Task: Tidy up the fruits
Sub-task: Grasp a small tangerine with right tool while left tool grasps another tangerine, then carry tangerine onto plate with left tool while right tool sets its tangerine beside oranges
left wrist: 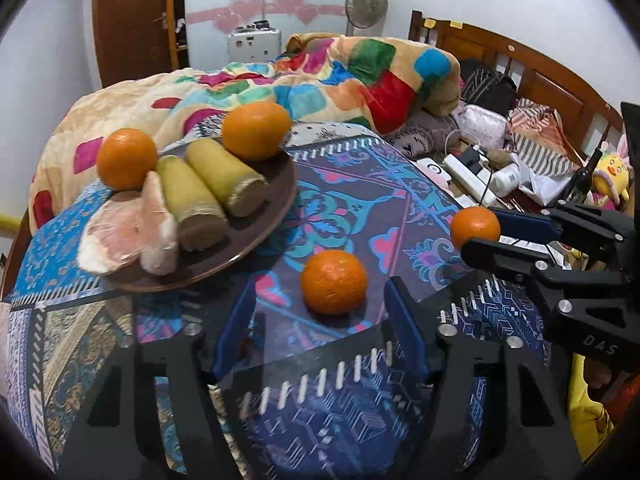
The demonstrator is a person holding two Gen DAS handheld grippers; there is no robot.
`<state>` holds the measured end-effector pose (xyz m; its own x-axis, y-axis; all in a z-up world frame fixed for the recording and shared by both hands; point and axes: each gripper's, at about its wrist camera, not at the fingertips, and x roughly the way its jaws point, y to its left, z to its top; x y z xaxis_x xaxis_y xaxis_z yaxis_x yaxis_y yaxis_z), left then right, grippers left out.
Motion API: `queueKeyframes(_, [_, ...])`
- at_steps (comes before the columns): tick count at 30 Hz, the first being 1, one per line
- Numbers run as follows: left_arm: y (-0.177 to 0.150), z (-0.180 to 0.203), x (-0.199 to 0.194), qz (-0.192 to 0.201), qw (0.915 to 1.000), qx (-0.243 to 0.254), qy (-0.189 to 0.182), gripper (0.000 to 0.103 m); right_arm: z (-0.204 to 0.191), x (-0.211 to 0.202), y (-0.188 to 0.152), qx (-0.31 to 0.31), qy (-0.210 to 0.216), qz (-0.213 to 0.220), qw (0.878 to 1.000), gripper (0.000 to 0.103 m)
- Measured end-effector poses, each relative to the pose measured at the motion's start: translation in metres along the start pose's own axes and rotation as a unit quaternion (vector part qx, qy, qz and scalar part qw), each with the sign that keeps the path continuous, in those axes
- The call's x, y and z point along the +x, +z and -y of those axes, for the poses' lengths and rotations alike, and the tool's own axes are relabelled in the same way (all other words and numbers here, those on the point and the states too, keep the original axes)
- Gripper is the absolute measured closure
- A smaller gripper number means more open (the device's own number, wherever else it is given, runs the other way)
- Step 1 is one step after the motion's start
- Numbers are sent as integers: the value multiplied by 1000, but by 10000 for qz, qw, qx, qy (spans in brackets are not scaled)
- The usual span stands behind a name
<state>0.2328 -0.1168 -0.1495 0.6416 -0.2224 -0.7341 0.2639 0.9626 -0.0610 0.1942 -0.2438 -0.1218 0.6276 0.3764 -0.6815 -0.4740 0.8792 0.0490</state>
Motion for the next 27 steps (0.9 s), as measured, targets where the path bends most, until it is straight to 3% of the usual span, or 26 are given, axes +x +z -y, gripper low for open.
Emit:
queueKeyframes(6, [5, 2, 17, -268, 9996, -9, -86, 63, 2, 2, 1, -6, 22, 35, 10000, 71])
queueKeyframes(8, [5, 2, 17, -276, 9995, -27, -137, 66, 3, 2, 2, -8, 31, 60, 10000, 71])
queueKeyframes(13, [2, -3, 10, -211, 9995, -93, -200, 66, 0, 5, 5, -6, 51, 71, 10000, 71])
queueKeyframes(20, [8, -22, -24, 179, 9997, -123, -73, 66, -11, 5, 18, -73, 81, 198, 9997, 71])
queueKeyframes(27, [25, -64, -61, 644, 9971, -279, 294, 66, -29, 4, 42, -138, 144, 487, 9986, 71])
